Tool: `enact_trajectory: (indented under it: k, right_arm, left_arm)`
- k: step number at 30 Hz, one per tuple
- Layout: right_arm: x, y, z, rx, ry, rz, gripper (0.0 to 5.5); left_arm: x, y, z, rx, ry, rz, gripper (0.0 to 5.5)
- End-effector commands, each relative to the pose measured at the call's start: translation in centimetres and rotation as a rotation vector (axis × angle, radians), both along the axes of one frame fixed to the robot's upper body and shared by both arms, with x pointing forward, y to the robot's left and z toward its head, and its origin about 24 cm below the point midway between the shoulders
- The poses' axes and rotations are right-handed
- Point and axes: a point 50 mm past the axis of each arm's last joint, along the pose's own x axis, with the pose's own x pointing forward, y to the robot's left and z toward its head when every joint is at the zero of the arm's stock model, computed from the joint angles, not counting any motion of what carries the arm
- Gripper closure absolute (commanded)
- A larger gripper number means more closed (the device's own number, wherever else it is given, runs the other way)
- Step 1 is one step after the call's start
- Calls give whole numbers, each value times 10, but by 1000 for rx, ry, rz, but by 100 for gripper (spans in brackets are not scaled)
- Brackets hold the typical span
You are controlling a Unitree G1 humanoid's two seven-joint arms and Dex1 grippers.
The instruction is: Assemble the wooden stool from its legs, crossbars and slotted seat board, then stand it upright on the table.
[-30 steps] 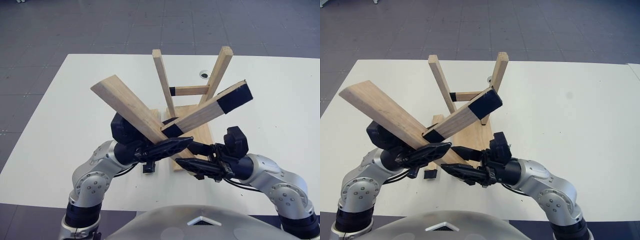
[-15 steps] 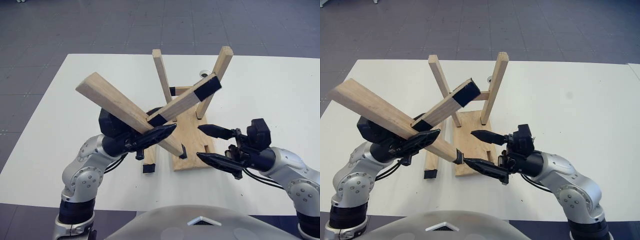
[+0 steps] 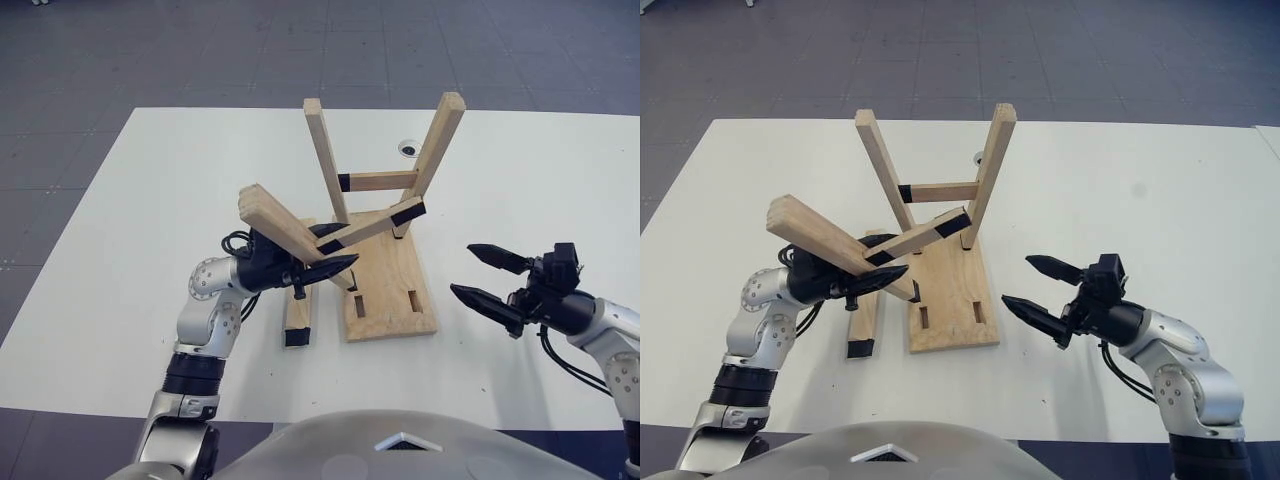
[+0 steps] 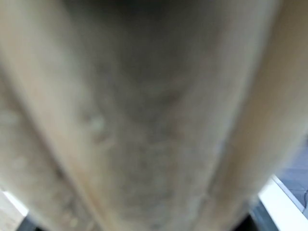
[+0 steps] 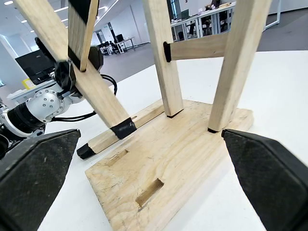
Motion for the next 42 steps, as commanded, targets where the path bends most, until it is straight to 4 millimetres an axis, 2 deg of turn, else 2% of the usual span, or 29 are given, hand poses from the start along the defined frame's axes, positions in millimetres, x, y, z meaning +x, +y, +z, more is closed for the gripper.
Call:
enact_trajectory:
  k: [1,10,19,27,36,42]
  right_arm:
    - [5,-4,5,-24,-20,-27,4]
    - [6,2,5,-17,-20,-37,4]
    - [6,6,6,-11,-21,-46,4]
    - [7,9,3,-10,-14,-48,4]
    - [7,9,4,-12,-20,-53,4]
    - [6,10,5,-11,-25,-50,4]
  left_arm:
    - [-3,-3,-3,29,-12,-44,347]
    - [-16,1,2,5,7,-46,347]
    - [-24,-2,-8,-15,51,-25,347]
    - [-23,-8,-11,-25,64,-22,347]
    - [-28,-12,-26,20,94,-37,347]
    - [-18,-1,-31,85,70,-16,347]
